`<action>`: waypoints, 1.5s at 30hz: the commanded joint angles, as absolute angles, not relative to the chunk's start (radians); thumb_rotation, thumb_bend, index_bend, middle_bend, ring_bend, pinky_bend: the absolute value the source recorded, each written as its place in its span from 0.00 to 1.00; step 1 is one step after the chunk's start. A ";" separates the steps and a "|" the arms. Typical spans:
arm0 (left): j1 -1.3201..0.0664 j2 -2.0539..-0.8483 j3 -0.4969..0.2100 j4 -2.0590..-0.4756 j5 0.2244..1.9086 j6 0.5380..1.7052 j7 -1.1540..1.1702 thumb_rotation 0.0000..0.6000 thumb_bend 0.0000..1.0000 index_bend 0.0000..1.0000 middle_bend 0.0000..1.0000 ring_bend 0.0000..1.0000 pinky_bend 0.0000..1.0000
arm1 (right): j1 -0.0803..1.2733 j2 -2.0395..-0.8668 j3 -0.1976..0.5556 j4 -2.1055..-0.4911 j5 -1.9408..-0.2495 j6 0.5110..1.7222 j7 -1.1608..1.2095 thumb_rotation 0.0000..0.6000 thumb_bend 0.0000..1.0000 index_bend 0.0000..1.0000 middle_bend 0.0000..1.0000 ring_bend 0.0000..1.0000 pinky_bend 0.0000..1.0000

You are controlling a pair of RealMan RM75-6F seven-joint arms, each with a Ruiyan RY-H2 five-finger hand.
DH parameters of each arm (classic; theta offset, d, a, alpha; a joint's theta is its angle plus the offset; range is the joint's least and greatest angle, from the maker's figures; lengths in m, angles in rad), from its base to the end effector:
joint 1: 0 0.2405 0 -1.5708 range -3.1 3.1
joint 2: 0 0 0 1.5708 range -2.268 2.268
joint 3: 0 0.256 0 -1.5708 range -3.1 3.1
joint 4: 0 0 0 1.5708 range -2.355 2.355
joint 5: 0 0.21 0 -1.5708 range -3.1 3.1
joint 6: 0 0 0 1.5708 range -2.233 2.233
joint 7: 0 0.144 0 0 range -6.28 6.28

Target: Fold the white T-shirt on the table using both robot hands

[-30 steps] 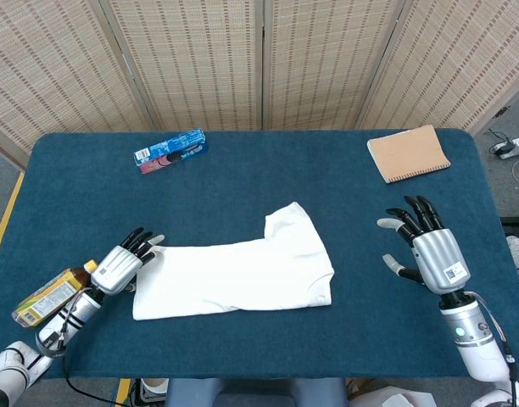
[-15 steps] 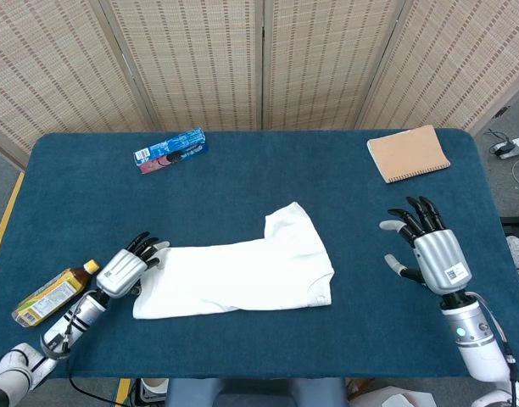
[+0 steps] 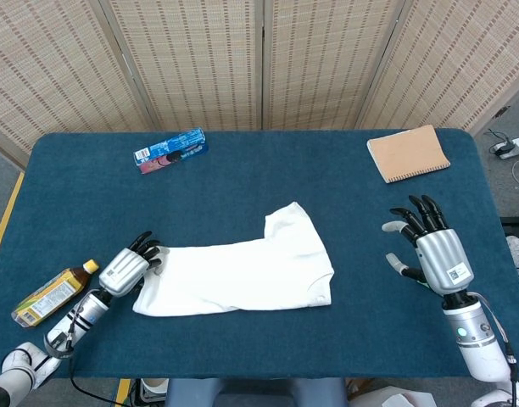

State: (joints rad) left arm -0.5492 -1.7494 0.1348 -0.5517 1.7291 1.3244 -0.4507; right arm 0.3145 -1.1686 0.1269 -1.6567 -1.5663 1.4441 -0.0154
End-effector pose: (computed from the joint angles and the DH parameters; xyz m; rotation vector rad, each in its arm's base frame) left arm -0.2945 0.3172 -0.0018 -2.0280 -0.6865 -1.0169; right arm -0.2319 -0.2547 0.1424 1.5331 -0.7581 1.1998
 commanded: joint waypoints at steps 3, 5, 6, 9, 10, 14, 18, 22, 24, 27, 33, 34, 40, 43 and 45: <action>-0.546 -1.746 0.135 -0.562 1.728 1.329 -0.450 1.00 0.42 0.70 0.29 0.18 0.01 | 0.311 -1.171 0.129 -1.653 -1.568 1.450 -0.011 1.00 0.21 0.39 0.25 0.06 0.00; -0.543 -1.741 0.134 -0.571 1.727 1.338 -0.448 1.00 0.42 0.71 0.30 0.19 0.01 | 0.311 -1.172 0.129 -1.651 -1.570 1.451 -0.010 1.00 0.21 0.39 0.25 0.06 0.00; -0.541 -1.735 0.133 -0.577 1.726 1.345 -0.445 1.00 0.42 0.71 0.30 0.19 0.01 | 0.310 -1.174 0.129 -1.649 -1.572 1.453 -0.008 1.00 0.21 0.39 0.25 0.06 0.00; -0.536 -1.712 0.131 -0.604 1.725 1.358 -0.435 1.00 0.42 0.71 0.30 0.19 0.01 | 0.311 -1.178 0.130 -1.645 -1.576 1.454 -0.005 1.00 0.21 0.39 0.25 0.06 0.00; -0.534 -1.703 0.130 -0.614 1.724 1.364 -0.431 1.00 0.42 0.71 0.30 0.19 0.01 | 0.311 -1.179 0.130 -1.644 -1.577 1.454 -0.005 1.00 0.21 0.39 0.25 0.06 0.00; -0.520 -1.658 0.129 -0.657 1.720 1.385 -0.416 1.00 0.42 0.71 0.30 0.19 0.01 | 0.313 -1.182 0.132 -1.640 -1.581 1.454 -0.003 1.00 0.21 0.39 0.25 0.06 0.00; -0.506 -1.602 0.134 -0.705 1.718 1.393 -0.397 1.00 0.42 0.71 0.30 0.19 0.01 | 0.317 -1.188 0.134 -1.636 -1.584 1.452 0.001 1.00 0.21 0.40 0.25 0.06 0.00; -0.492 -1.558 0.133 -0.744 1.710 1.394 -0.377 1.00 0.42 0.71 0.30 0.19 0.01 | 0.322 -1.195 0.138 -1.632 -1.589 1.453 0.006 1.00 0.21 0.40 0.25 0.06 0.00; -0.485 -1.541 0.131 -0.760 1.702 1.391 -0.370 1.00 0.42 0.71 0.30 0.19 0.01 | 0.325 -1.197 0.140 -1.632 -1.592 1.452 0.007 1.00 0.21 0.40 0.25 0.06 0.00; -0.476 -1.519 0.128 -0.775 1.692 1.383 -0.361 1.00 0.42 0.71 0.30 0.19 0.01 | 0.329 -1.199 0.143 -1.631 -1.597 1.453 0.008 1.00 0.21 0.40 0.25 0.06 0.00; -0.466 -1.486 0.119 -0.812 1.684 1.385 -0.345 1.00 0.42 0.71 0.30 0.19 0.01 | 0.330 -1.203 0.143 -1.628 -1.602 1.457 0.013 1.00 0.21 0.40 0.25 0.06 0.00; -0.468 -1.480 0.118 -0.823 1.685 1.383 -0.341 1.00 0.42 0.71 0.30 0.19 0.01 | 0.329 -1.203 0.142 -1.627 -1.602 1.458 0.013 1.00 0.21 0.40 0.25 0.06 0.00; -0.521 -1.423 0.105 -0.946 1.703 1.336 -0.286 1.00 0.42 0.71 0.30 0.19 0.01 | 0.324 -1.199 0.147 -1.619 -1.597 1.468 0.021 1.00 0.21 0.40 0.25 0.06 0.00; -0.563 -1.381 0.082 -1.052 1.703 1.300 -0.236 1.00 0.42 0.71 0.30 0.19 0.01 | 0.320 -1.191 0.151 -1.617 -1.591 1.475 0.026 1.00 0.21 0.40 0.25 0.06 0.00; -0.595 -1.354 0.066 -1.130 1.701 1.264 -0.202 1.00 0.43 0.71 0.30 0.19 0.01 | 0.317 -1.187 0.153 -1.615 -1.589 1.479 0.030 1.00 0.21 0.40 0.25 0.06 0.00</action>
